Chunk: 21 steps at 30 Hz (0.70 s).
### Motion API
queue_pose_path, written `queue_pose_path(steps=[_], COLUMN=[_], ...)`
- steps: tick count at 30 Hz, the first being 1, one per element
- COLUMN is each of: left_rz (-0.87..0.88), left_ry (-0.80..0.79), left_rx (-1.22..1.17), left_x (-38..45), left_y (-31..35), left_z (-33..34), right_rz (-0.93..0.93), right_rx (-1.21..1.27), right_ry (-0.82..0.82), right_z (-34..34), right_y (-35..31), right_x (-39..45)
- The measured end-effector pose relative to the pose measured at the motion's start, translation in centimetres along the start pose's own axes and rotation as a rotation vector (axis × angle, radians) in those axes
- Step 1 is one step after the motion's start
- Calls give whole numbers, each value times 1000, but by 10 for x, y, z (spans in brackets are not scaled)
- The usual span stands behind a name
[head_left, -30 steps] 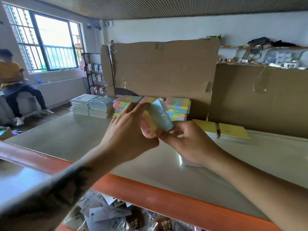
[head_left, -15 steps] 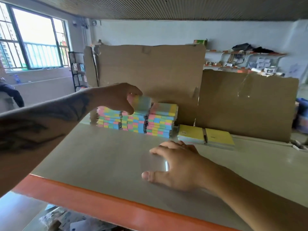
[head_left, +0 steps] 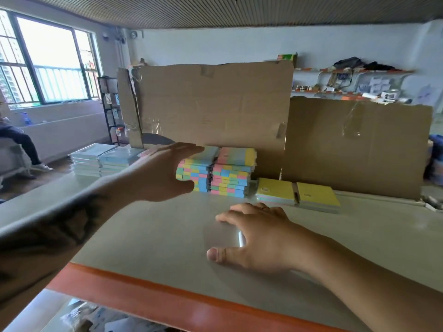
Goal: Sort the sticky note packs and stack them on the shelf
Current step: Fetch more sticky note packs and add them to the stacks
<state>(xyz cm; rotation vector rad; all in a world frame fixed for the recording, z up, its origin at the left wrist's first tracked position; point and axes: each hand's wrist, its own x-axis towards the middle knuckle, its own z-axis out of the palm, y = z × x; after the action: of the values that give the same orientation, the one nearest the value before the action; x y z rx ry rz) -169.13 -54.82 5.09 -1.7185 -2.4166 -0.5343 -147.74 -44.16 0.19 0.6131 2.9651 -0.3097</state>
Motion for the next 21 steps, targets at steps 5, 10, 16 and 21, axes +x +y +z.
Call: queue_pose_path(steps=[5, 10, 16, 21], left_rz=[20, -3, -6, 54], left_ry=[-45, -75, -74, 92], left_rx=[110, 64, 79, -14], left_x=[-4, 4, 0, -31], left_y=[-8, -9, -3, 15], left_z=[19, 18, 13, 17], right_rz=[3, 8, -17, 33], right_rx=[0, 0, -41, 7], right_ry=[-1, 11, -7, -111], right_z=[1, 1, -11, -40], right_y=[-1, -2, 2, 28], right_x=[0, 0, -7, -26])
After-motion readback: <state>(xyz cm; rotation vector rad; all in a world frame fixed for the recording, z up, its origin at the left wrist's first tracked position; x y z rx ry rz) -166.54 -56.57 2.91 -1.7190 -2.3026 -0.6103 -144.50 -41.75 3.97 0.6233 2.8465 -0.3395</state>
